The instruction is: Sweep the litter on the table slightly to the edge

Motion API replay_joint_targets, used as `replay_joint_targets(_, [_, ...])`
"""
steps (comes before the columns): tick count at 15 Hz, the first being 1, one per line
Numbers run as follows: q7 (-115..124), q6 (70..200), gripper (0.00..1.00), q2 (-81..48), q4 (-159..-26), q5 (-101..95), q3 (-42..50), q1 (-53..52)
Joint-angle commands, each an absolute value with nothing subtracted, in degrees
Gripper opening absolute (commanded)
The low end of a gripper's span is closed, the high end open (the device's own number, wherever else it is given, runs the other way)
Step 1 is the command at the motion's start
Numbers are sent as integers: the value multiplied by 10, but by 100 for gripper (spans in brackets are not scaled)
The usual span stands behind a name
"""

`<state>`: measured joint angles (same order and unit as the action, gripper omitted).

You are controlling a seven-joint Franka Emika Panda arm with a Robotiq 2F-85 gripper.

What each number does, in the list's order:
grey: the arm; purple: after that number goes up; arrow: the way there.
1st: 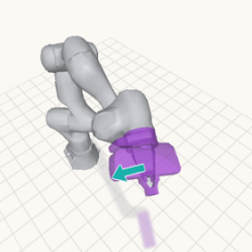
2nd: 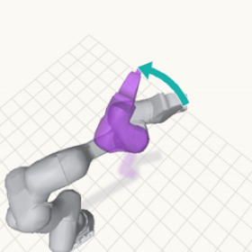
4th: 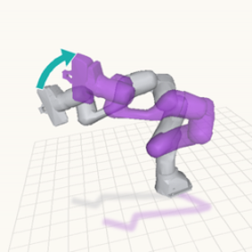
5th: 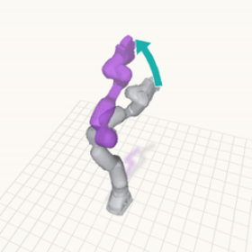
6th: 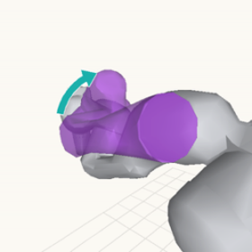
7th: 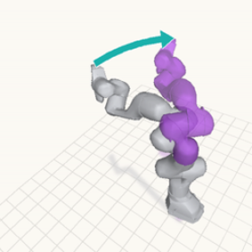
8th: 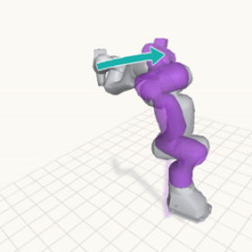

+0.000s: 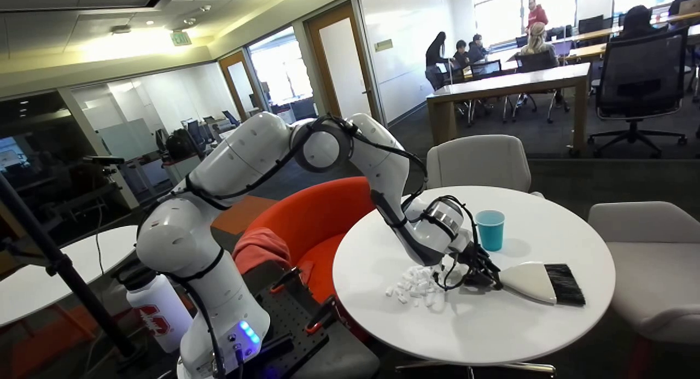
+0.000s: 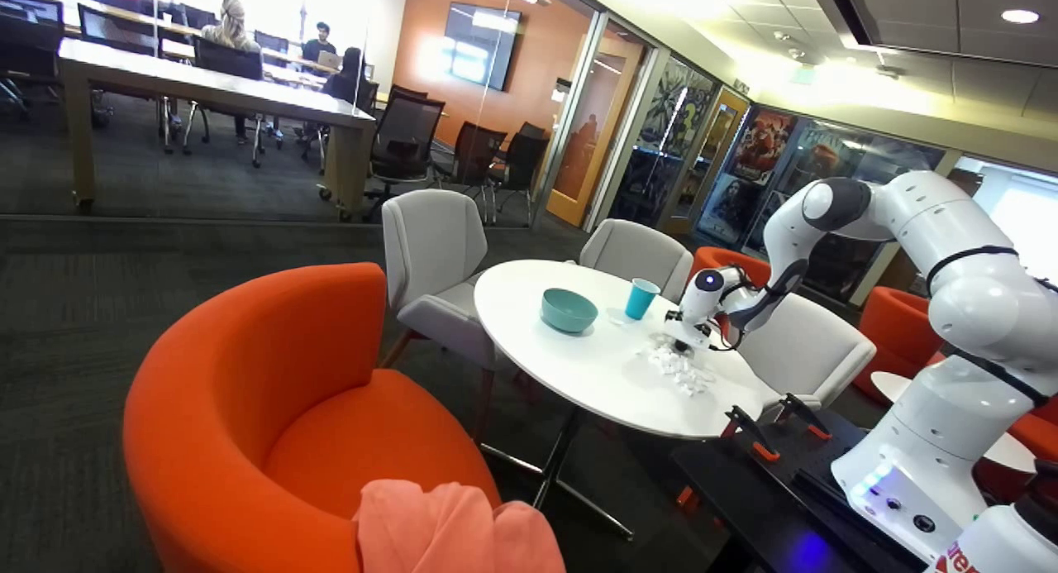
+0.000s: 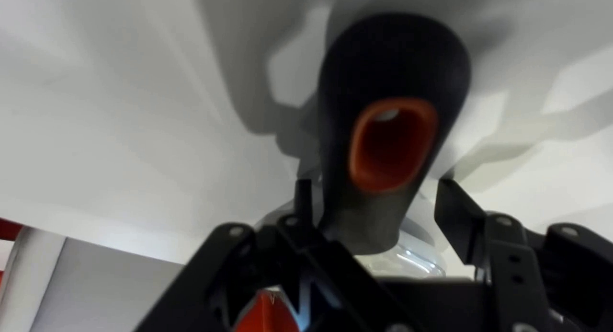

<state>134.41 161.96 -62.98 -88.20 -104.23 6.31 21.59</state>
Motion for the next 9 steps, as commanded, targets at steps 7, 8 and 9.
replay_joint_targets(7, [1314,1599,15,-592,-921,-985,62,207])
replay_joint_targets(8, [1286,1598,14,-578,-940,-953,61,210])
replay_joint_targets(9, [1257,1595,14,-565,-956,-923,59,212])
